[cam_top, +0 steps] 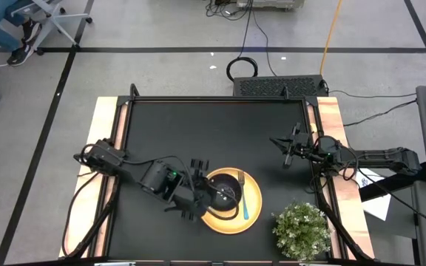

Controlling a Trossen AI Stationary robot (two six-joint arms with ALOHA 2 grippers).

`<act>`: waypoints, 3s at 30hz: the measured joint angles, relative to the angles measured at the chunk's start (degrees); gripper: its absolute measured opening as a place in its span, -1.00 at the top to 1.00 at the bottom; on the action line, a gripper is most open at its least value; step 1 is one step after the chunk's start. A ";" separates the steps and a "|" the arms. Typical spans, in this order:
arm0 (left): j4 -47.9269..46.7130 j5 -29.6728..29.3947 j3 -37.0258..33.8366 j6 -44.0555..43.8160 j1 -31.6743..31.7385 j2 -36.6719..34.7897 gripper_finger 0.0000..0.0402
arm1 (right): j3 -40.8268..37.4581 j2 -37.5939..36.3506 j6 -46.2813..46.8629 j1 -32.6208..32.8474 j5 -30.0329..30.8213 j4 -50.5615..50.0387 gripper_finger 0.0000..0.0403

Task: Pick and place plate/cup/fork/spoon on tray
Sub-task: Put the blue spoon into the black bowl

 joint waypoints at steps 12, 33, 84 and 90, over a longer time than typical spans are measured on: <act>-8.26 -6.96 -0.02 -3.57 4.43 -1.98 0.83 | 0.01 0.00 0.00 -0.01 -0.02 0.00 1.00; 15.29 -5.77 -30.91 0.46 7.36 -30.99 0.82 | 0.00 0.00 -0.46 0.00 -0.01 0.02 1.00; 27.24 35.91 -21.86 7.30 25.67 -7.01 0.82 | 0.00 0.70 -0.44 -0.01 0.01 2.11 1.00; 8.85 31.60 -7.28 9.47 25.15 1.87 0.82 | 0.02 1.45 -0.49 -0.01 0.00 1.66 1.00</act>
